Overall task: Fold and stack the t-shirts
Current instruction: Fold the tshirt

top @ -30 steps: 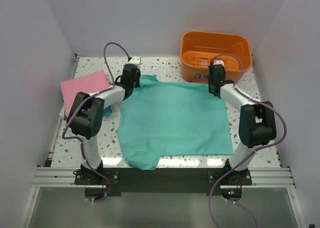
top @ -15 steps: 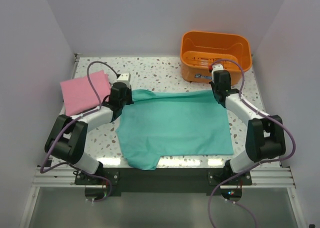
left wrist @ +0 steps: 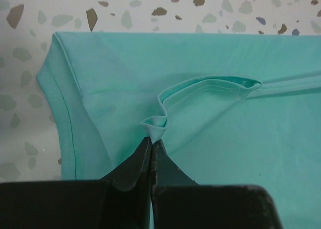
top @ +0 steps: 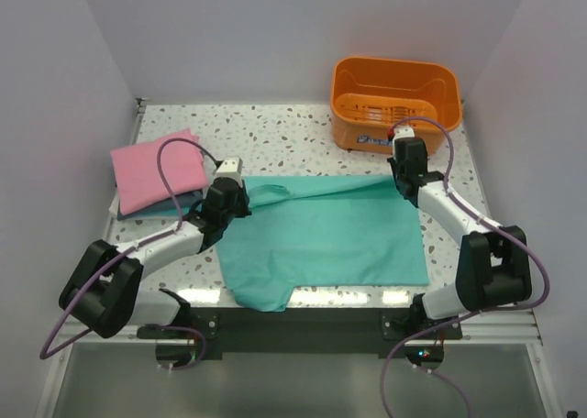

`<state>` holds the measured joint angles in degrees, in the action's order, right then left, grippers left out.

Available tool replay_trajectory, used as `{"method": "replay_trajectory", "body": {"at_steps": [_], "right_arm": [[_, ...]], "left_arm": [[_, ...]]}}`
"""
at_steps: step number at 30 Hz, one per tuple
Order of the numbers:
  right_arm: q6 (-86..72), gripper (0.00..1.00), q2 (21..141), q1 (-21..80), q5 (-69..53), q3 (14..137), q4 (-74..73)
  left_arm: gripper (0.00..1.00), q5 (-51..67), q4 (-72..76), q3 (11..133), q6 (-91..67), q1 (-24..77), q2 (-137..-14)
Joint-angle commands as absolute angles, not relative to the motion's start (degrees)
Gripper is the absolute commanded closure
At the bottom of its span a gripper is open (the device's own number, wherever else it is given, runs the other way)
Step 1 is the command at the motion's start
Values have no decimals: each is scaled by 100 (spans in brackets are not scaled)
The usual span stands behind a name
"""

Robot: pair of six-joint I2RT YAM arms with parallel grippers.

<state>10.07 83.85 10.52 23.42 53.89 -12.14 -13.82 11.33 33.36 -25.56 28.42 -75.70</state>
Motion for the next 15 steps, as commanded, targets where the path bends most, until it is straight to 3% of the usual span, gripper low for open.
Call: {"method": "replay_trajectory", "body": {"at_steps": [1, 4, 5, 6, 9, 10, 11, 12, 14, 15], "right_arm": [[686, 99, 8060, 1037, 2470, 5274, -1599], [309, 93, 7841, 1037, 2714, 5099, -1959], [108, 86, 7788, 1037, 2803, 5054, -2082], [45, 77, 7735, 1037, 2847, 5002, -2301], [-315, 56, 7428, 1037, 2988, 4808, -2722], [-421, 37, 7331, 1046, 3154, 4738, -2698], [-561, 30, 7060, 1037, 3077, 4720, -2707], [-606, 22, 6927, 1046, 2989, 4711, -2733], [-659, 1, 6585, 1037, 2787, 4868, -2830], [-685, 2, 6513, 1037, 2743, 4965, -3030]], "left_arm": [[100, -1828, 766, 3147, -3102, 3006, -7497], [98, -2065, 135, 3164, -3471, 3006, -7436], [82, -2039, 19, 3155, -3524, 3015, -7331], [73, -2013, -183, 3155, -3551, 3023, -7260], [55, -1802, -614, 3015, -3665, 3146, -6848], [47, -1758, -781, 2962, -3726, 3199, -6707], [25, -1601, -843, 2849, -3770, 3269, -6419], [17, -1574, -1018, 2813, -3840, 3304, -6268], [12, -1486, -1177, 2856, -3885, 3322, -5802], [7, -1459, -1378, 2926, -3885, 3340, -5662]]}}
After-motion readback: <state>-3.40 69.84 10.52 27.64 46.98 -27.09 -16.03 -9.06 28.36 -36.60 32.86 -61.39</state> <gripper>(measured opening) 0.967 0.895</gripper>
